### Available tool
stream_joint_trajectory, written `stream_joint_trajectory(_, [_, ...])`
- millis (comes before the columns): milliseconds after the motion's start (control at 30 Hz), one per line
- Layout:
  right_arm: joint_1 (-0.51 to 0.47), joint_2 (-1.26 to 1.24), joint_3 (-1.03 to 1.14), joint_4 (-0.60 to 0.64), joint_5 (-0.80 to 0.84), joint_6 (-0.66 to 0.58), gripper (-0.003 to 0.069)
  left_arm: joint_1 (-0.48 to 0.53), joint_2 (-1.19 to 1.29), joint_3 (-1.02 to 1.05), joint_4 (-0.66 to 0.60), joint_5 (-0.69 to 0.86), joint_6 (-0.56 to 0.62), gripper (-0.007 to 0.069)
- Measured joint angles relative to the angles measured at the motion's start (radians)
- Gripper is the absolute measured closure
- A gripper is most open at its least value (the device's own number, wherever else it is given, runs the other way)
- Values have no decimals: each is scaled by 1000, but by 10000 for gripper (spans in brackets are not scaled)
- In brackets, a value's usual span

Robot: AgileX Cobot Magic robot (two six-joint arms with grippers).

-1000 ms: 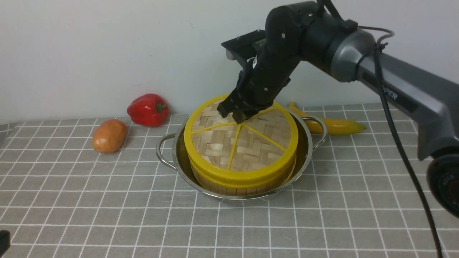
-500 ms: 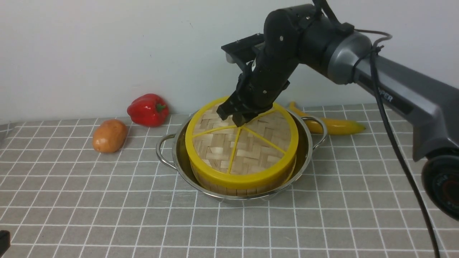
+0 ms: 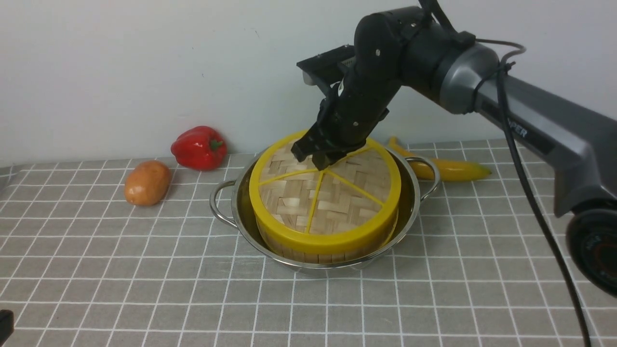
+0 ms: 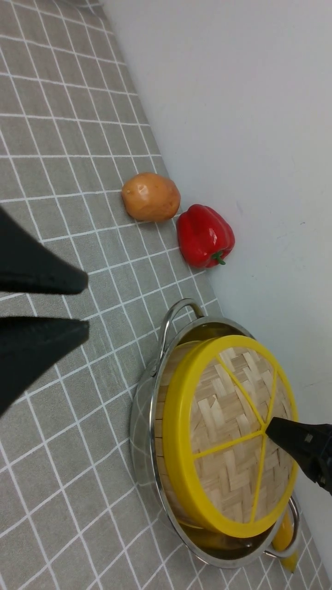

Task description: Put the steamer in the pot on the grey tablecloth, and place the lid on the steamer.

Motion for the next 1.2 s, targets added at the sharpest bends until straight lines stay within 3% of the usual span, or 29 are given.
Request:
stream_joint_trajectory(433, [-1,6,-3,2,0,-1,508,0,0,0,0,0,0,550])
stream_joint_trajectory(500, [-1,6,-3,2,0,-1,486,0,0,0,0,0,0,550])
stream_joint_trajectory(833, [-3,5,-3,-2,8,-1,242,0,0,0,0,0,0,550])
stream_joint_trajectory(1200, [-22,-282,0,63,11,-1,200,0,0,0,1,-6,0,550])
